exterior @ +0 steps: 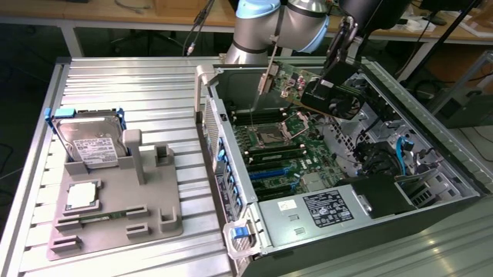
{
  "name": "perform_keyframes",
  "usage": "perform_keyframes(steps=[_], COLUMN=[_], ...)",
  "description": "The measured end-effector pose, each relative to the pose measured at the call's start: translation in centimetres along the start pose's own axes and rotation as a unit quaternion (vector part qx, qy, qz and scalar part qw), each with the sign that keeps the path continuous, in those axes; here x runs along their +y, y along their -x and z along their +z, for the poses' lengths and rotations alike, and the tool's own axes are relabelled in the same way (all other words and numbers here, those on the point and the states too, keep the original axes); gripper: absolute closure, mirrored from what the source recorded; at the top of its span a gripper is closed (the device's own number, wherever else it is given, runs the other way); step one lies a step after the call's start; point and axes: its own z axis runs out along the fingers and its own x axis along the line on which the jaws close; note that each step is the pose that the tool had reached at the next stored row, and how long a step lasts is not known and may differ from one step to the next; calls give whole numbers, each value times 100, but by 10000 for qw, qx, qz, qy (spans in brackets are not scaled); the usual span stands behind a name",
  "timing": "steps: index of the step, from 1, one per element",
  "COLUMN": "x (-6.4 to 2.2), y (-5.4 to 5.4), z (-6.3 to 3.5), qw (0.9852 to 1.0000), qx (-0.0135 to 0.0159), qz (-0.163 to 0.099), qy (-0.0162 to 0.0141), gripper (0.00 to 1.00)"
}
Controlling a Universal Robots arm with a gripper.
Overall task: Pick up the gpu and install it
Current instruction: 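Insert the gpu into the slot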
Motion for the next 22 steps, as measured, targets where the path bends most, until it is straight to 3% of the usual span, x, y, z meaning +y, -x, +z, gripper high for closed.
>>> perform_keyframes(steps=[22], x=[0], y=[0], z=[0], qw=[9999], qx=[10], qz=[-160], qy=[4], gripper=[73])
